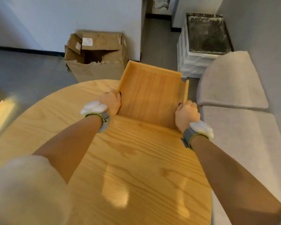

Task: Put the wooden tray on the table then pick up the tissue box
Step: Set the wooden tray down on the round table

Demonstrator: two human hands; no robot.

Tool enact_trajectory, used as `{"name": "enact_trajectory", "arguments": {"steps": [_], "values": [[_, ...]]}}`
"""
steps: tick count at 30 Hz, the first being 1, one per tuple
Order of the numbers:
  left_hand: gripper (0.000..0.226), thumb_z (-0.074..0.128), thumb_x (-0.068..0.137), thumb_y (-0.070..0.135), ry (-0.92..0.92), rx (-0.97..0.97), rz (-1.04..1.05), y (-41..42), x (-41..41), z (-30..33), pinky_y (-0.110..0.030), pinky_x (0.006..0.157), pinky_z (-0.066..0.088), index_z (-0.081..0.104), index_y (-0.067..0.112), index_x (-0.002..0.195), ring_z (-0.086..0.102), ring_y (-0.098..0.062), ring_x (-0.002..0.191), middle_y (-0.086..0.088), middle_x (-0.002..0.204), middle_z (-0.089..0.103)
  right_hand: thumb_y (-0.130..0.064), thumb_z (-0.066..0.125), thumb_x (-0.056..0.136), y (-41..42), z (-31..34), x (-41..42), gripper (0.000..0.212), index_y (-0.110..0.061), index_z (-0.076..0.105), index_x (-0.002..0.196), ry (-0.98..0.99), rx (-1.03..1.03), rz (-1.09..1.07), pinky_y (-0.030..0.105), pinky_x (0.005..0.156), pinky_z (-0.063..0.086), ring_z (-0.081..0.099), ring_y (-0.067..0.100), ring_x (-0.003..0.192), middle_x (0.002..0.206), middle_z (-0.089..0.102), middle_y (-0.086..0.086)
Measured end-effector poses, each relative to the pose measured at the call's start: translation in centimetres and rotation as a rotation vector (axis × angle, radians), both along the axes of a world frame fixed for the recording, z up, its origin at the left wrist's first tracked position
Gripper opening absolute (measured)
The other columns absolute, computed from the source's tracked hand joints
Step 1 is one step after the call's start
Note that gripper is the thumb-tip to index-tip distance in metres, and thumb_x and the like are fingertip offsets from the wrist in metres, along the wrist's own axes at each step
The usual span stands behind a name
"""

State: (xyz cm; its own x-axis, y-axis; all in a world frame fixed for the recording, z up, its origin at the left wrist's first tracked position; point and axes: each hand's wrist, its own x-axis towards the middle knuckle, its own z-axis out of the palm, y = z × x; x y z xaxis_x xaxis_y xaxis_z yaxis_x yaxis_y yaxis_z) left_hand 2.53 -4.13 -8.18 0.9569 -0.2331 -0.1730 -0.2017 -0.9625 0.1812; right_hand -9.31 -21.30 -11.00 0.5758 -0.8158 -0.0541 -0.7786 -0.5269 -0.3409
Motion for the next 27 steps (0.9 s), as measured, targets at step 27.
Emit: {"name": "enact_trajectory", "arguments": {"steps": [27], "values": [[0.037, 0.039, 0.094, 0.030, 0.121, 0.225, -0.090, 18.2, -11.9, 5.9, -0.038, 0.094, 0.043, 0.063, 0.005, 0.106, 0.057, -0.033, 0.112, -0.017, 0.120, 0.063, -0.019, 0.033, 0.100, 14.5, 5.9, -9.5, 0.031, 0.000, 0.049, 0.118, 0.155, 0.110, 0.149, 0.044, 0.090, 0.044, 0.056, 0.041, 0.110, 0.127, 0.051, 0.019]]}}
